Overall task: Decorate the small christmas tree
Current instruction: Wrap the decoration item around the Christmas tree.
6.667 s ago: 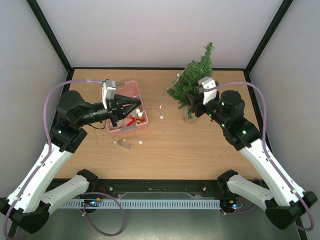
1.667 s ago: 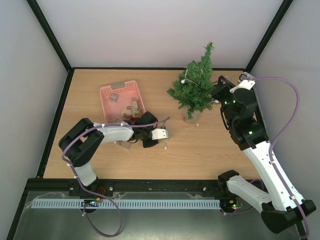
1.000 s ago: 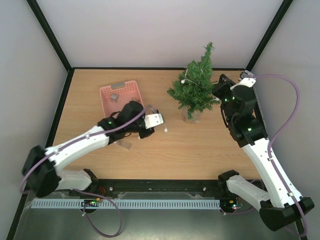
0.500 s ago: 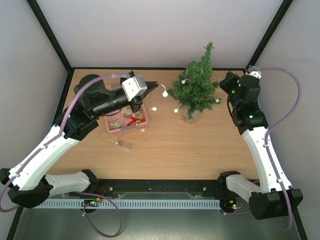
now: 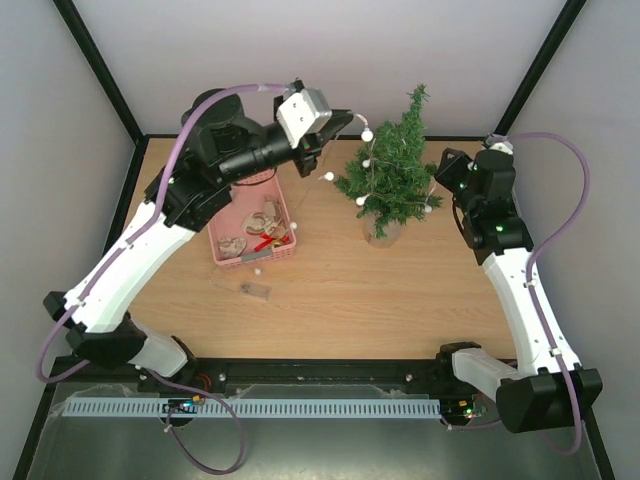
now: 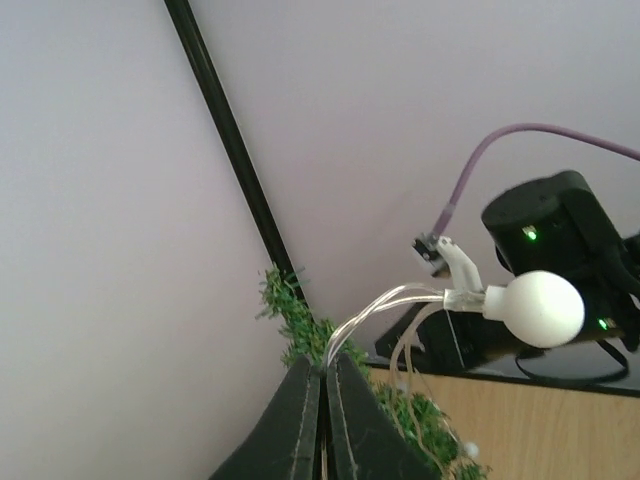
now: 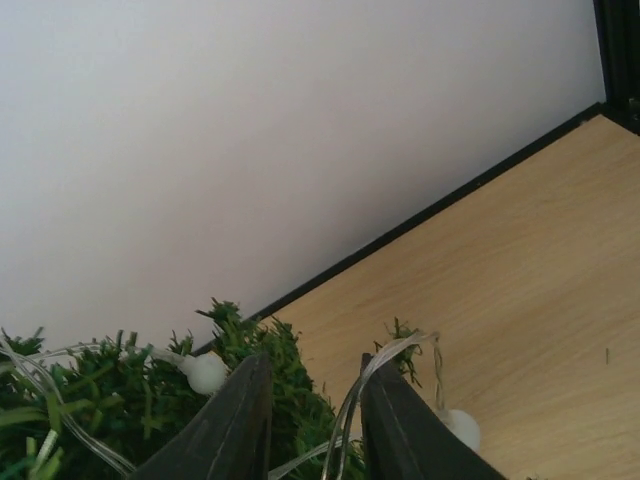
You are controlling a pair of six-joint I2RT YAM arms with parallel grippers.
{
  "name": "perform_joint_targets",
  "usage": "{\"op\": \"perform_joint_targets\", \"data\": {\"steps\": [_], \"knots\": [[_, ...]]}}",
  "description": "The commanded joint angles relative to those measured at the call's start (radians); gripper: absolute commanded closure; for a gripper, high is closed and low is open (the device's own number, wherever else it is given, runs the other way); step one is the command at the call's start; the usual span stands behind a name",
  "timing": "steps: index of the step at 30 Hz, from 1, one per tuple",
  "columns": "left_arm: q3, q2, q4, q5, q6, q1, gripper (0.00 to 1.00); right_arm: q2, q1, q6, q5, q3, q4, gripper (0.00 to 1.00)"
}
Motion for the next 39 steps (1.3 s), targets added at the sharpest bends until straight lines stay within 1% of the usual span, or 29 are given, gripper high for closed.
{"op": "perform_joint_targets", "data": {"steps": [1,5,8,12,14,16,19,21,23,24,25,27,29,32,35,39], "knots": [[0.123,0.075,0.006,0.024,-0.024,-0.002,0.98,-0.028,-0.003,-0.085,0.0,-0.001,-0.1,0.72],[0.197,0.13,0.016,0.033,-0.03,-0.003,0.98,-0.083,-0.004,-0.107,0.031,-0.006,-0.19,0.63],[0.2,0.144,0.05,0.031,-0.036,-0.002,0.98,-0.14,-0.004,-0.117,0.04,-0.028,-0.226,0.58],[0.2,0.155,0.083,0.026,-0.051,-0.002,0.98,-0.199,-0.003,-0.121,0.001,-0.054,-0.251,0.5],[0.2,0.162,0.098,0.036,-0.061,-0.002,0.98,-0.216,-0.004,-0.12,-0.029,-0.057,-0.261,0.49],[0.202,0.167,0.108,0.049,-0.065,-0.003,0.98,-0.238,-0.003,-0.145,-0.061,-0.068,-0.263,0.49],[0.207,0.171,0.119,0.049,-0.071,-0.002,0.98,-0.292,-0.004,-0.216,-0.148,-0.107,-0.201,0.53],[0.209,0.173,0.126,0.047,-0.071,-0.003,0.98,-0.334,-0.002,-0.253,-0.229,-0.132,-0.124,0.54],[0.214,0.179,0.133,0.041,-0.072,-0.002,0.98,-0.373,-0.003,-0.282,-0.349,-0.165,-0.027,0.53],[0.219,0.182,0.135,0.04,-0.072,-0.003,0.98,-0.387,-0.002,-0.298,-0.457,-0.192,0.034,0.53],[0.225,0.185,0.137,0.042,-0.077,-0.002,0.98,-0.404,0.0,-0.318,-0.528,-0.24,0.104,0.53],[0.231,0.19,0.14,0.047,-0.081,-0.002,0.98,-0.43,0.007,-0.35,-0.61,-0.309,0.229,0.54],[0.231,0.193,0.145,0.049,-0.086,-0.003,0.98,-0.446,0.015,-0.403,-0.637,-0.351,0.308,0.53],[0.233,0.195,0.153,0.053,-0.097,-0.002,0.98,-0.421,0.027,-0.473,-0.674,-0.352,0.341,0.53],[0.233,0.198,0.165,0.057,-0.105,-0.003,0.98,-0.367,0.061,-0.534,-0.702,-0.329,0.344,0.53],[0.236,0.204,0.172,0.056,-0.112,-0.003,0.98,-0.311,0.148,-0.627,-0.698,-0.284,0.308,0.51]]}}
